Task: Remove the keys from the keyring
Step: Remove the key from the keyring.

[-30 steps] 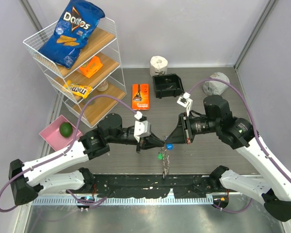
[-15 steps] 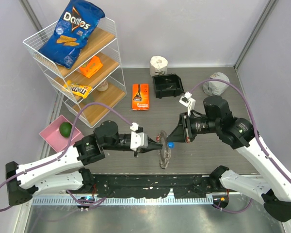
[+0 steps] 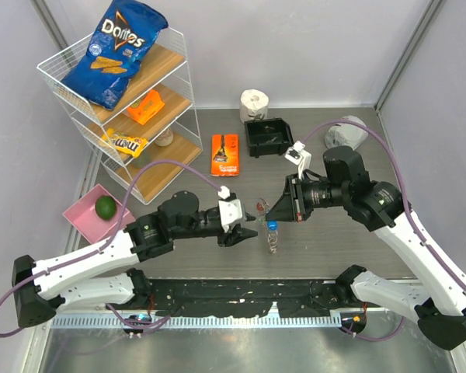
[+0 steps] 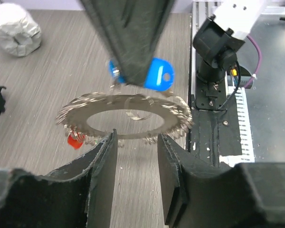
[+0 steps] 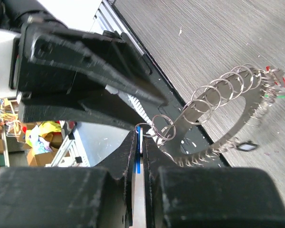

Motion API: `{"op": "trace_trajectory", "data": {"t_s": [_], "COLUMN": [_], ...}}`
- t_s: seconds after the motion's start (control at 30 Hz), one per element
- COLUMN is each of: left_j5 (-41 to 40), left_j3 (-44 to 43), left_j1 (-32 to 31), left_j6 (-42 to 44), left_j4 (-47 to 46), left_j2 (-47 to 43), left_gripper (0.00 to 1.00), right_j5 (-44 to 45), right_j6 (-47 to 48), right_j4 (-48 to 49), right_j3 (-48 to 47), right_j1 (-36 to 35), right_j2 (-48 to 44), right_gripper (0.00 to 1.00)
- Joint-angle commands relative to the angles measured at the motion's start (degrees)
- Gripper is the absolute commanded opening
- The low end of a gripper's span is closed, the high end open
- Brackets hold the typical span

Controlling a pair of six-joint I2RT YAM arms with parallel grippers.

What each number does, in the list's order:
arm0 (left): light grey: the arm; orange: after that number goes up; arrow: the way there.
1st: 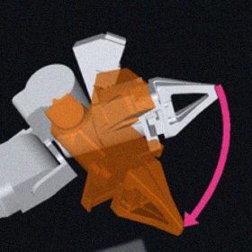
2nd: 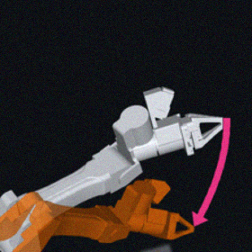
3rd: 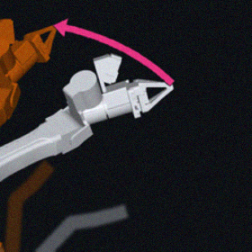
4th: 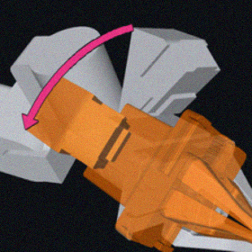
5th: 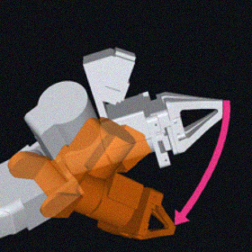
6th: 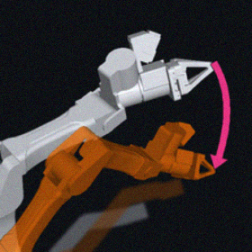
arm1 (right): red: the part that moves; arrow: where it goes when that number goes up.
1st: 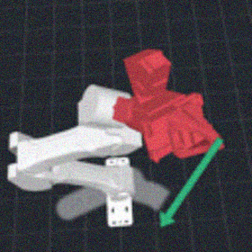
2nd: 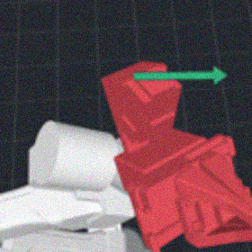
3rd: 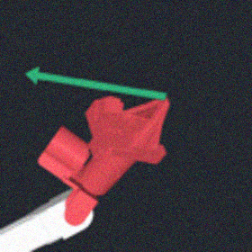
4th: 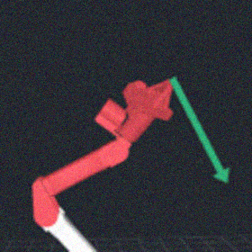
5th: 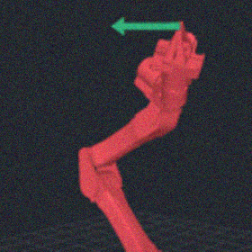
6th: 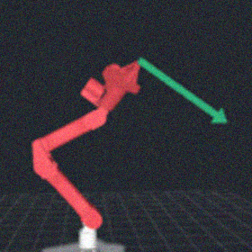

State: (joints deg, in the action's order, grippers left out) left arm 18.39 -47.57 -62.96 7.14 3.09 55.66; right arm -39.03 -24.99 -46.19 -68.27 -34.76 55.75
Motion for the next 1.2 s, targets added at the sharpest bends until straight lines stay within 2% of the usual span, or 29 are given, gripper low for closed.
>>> {"op": "trace_trajectory", "data": {"t_s": [0.0,0.27,0.4,0.53,0.87,1.17], "left_j5": [0.15,6.73,10.95,14.74,15.88,17.20], "left_j3": [-2.00,-0.50,-1.29,-3.22,-6.30,-8.32], "left_j1": [3.27,5.92,6.36,6.36,6.45,7.85], "left_j6": [-8.26,-7.49,-5.38,-5.11,-3.44,-1.51], "left_j4": [-2.73,-6.61,-7.31,-7.40,-7.75,-5.21], "left_j2": [-2.13,-4.77,-3.46,-0.65,3.93,4.46], "left_gripper": [0.47,0.55,0.48,0.47,0.49,0.50], "right_j5": [-2.90,-4.04,-4.39,-4.74,-5.53,-5.80], "right_j6": [3.37,4.25,4.34,4.51,4.78,5.31], "right_j4": [0.41,0.14,0.05,-0.04,-0.56,-1.18], "right_j3": [-4.24,-4.68,-5.12,-5.73,-6.09,-6.00], "right_j1": [0.13,0.13,0.13,0.13,0.13,0.13], "right_j2": [-0.11,0.06,0.06,0.15,0.06,-0.02], "right_gripper": [0.05,0.05,0.05,0.05,0.05,0.05]}}
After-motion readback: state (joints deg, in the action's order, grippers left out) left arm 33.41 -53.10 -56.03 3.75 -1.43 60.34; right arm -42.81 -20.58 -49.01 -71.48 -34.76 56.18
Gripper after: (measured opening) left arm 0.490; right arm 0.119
